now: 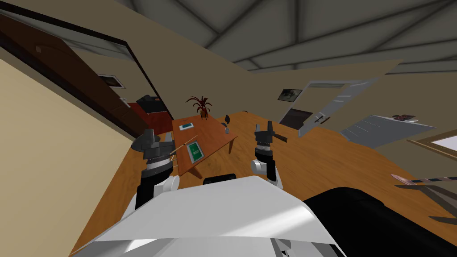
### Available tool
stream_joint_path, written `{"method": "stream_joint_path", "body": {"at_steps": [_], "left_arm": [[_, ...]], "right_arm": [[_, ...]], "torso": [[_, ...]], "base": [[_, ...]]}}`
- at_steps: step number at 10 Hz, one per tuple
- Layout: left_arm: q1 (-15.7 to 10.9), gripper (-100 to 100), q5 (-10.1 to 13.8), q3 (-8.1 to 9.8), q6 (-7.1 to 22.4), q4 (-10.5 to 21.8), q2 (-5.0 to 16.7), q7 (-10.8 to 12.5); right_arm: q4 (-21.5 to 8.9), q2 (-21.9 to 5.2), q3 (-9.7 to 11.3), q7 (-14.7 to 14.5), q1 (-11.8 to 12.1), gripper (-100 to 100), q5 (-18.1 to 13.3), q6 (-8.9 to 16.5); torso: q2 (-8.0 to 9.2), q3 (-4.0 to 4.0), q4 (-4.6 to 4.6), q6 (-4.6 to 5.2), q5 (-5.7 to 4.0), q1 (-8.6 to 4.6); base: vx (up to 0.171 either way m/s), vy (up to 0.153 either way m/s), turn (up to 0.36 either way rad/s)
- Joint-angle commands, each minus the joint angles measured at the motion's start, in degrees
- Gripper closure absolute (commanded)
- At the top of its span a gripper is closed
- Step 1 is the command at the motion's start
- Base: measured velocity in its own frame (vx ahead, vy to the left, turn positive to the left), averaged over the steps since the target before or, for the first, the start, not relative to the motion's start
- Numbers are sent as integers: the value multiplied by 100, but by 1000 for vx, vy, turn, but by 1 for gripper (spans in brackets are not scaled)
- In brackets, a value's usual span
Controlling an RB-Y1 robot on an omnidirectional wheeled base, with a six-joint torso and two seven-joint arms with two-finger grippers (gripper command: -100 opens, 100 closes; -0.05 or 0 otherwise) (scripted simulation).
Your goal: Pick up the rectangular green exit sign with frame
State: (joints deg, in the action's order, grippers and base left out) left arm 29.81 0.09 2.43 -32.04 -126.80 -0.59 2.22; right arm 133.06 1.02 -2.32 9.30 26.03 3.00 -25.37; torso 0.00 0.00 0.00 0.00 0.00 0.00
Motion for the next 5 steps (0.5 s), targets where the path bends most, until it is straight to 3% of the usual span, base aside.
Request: {"method": "stream_joint_path", "body": {"at_steps": [1,5], "left_arm": [[19,-100,-52,42,-1,60,195,66],[123,-100,-361,264,-12,418,830,449]], "right_arm": [[0,0,0,0,0,0,0,0],[0,0,0,0,-1,0,0,0]], "torso": [[0,0,0,0,0,0],[14,8,3,1,3,15]], "base": [[-10,8,-83],[-37,26,-159]]}}
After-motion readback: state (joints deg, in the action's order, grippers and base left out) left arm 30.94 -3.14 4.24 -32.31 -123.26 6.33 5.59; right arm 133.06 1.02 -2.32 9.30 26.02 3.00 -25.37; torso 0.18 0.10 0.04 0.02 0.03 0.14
